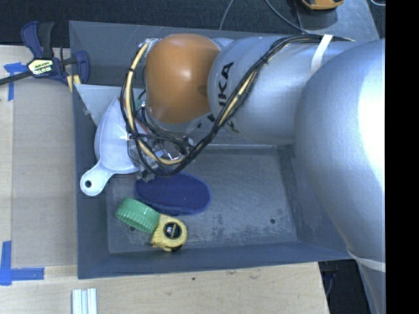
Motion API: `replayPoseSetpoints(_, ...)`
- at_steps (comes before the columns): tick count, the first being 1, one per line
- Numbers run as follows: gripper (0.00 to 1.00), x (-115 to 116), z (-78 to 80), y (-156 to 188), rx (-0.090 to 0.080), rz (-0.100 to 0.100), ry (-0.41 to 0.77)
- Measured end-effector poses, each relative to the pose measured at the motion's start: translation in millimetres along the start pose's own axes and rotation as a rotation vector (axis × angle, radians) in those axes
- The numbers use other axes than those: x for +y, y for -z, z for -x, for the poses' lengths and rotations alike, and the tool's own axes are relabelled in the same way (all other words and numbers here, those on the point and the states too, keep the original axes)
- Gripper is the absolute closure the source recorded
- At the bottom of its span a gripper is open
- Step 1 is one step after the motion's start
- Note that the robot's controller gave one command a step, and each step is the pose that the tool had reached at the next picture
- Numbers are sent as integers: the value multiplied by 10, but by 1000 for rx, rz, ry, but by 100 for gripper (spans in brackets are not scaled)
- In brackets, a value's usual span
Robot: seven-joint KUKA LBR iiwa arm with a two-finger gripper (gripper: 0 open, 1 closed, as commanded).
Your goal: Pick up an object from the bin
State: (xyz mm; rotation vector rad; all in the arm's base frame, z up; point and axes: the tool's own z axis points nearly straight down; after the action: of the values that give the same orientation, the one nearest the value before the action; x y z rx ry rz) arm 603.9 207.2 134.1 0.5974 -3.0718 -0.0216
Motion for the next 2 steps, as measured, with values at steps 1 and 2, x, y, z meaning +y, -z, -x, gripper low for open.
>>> replayPoseSetpoints(1, 100, 134, 207, -442, 18, -6, -271)
replayPoseSetpoints(2, 100, 208, 134, -580, 32, -29, -341)
